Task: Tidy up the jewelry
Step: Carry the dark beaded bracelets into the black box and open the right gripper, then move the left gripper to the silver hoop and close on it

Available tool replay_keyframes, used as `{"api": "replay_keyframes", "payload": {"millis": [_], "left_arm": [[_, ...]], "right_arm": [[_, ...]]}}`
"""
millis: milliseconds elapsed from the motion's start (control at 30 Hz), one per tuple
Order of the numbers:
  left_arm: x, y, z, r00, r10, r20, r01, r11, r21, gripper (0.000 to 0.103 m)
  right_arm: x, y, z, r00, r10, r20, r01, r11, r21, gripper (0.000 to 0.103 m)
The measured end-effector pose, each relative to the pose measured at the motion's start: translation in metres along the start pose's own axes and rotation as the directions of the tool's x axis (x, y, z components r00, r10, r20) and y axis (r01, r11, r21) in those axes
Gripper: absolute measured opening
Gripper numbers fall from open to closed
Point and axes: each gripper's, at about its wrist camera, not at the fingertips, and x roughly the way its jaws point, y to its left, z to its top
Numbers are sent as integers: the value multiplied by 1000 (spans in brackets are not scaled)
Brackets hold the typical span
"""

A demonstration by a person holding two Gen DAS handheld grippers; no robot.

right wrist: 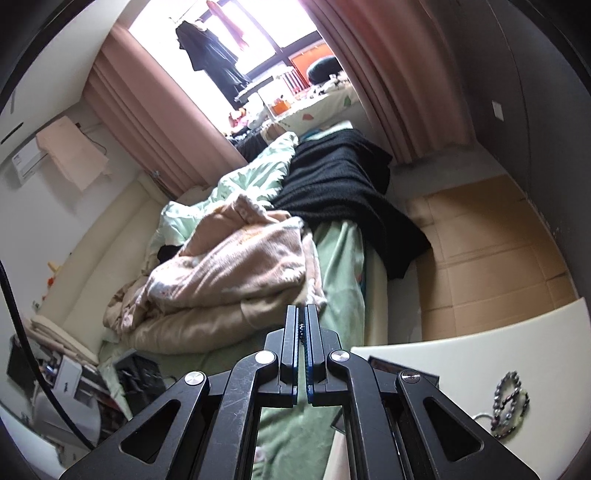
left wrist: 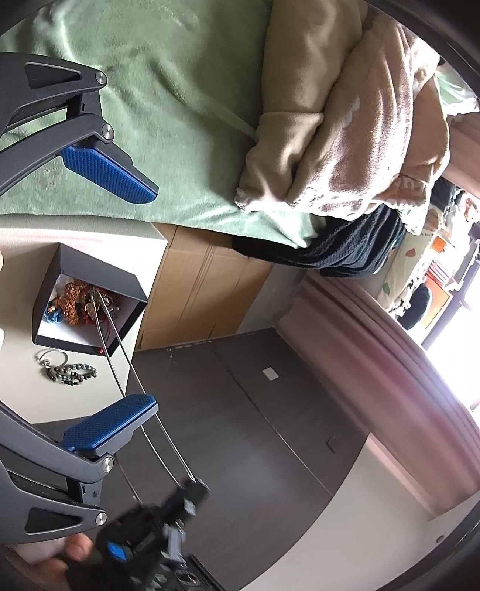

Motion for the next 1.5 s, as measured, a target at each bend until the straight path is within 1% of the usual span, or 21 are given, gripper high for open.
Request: {"api": "replay_keyframes", "payload": {"millis": [333, 367, 433, 467, 500, 567, 633, 767, 833, 933, 1000, 1067, 1133, 1167, 1200, 1233, 1300, 1433, 1500], "left_arm": [[0, 6, 1, 1000, 30, 8, -30, 1000, -11, 103], [0, 6, 1, 999, 33, 9, -33, 999, -9, 103], [1, 5, 1, 999, 36, 8, -36, 999, -5, 103], [1, 3, 0, 999, 38, 7, -38, 999, 0, 103], [2, 1, -1, 999, 41, 5, -41, 999, 5, 103], [5, -3, -2, 999, 44, 0, -44, 999, 15, 103], [7, -9, -5, 999, 41, -4, -41, 999, 28, 103], [13, -26, -13, 999, 37, -7, -36, 996, 77, 103], [17, -36, -18, 999, 33, -11, -32, 994, 104, 103], [27, -49, -25, 999, 16, -34, -12, 991, 131, 103], [37, -60, -32, 998, -2, -70, 12, 988, 152, 102], [45, -70, -40, 996, 0, -88, 15, 984, 177, 101], [54, -82, -50, 995, 11, -103, 11, 978, 209, 97], [57, -86, -54, 994, 11, -111, 14, 976, 219, 93], [61, -92, -59, 992, 9, -125, 21, 972, 235, 89], [65, -97, -64, 990, 10, -138, 25, 968, 251, 87], [73, -107, -73, 987, 25, -160, 22, 957, 288, 81], [86, -118, -89, 979, 53, -196, 16, 942, 336, 72], [92, -123, -96, 975, 65, -211, 16, 933, 359, 67]], "right_arm": [[50, -35, -30, 995, 14, -102, -7, 997, 72, 5], [54, -39, -33, 993, 22, -117, -13, 997, 82, 6], [59, -44, -36, 986, 53, -156, -37, 994, 102, 25], [59, -47, -38, 984, 48, -169, -31, 994, 104, 49], [56, -49, -40, 986, 33, -161, -17, 995, 100, 62], [45, -54, -42, 991, 16, -133, -4, 996, 90, 63], [36, -62, -44, 991, 13, -131, 0, 995, 101, 63], [8, -88, -49, 994, -40, -105, 54, 989, 135, 64], [-3, -102, -54, 993, -57, -104, 73, 985, 155, 67], [-20, -125, -62, 991, -95, -92, 111, 976, 188, 74], [-32, -142, -70, 991, -111, -81, 126, 970, 210, 85], [-40, -158, -79, 991, -117, -64, 129, 963, 237, 92], [-43, -173, -86, 985, -149, -84, 166, 950, 264, 93], [-42, -183, -88, 979, -169, -117, 197, 938, 285, 93], [-42, -189, -89, 976, -176, -129, 207, 933, 295, 93], [-45, -196, -89, 975, -183, -128, 215, 928, 306, 93], [-50, -205, -90, 970, -201, -133, 234, 917, 322, 93], [-60, -221, -92, 969, -198, -151, 239, 911, 337, 93], [-63, -227, -94, 964, -210, -161, 253, 906, 338, 93]]}}
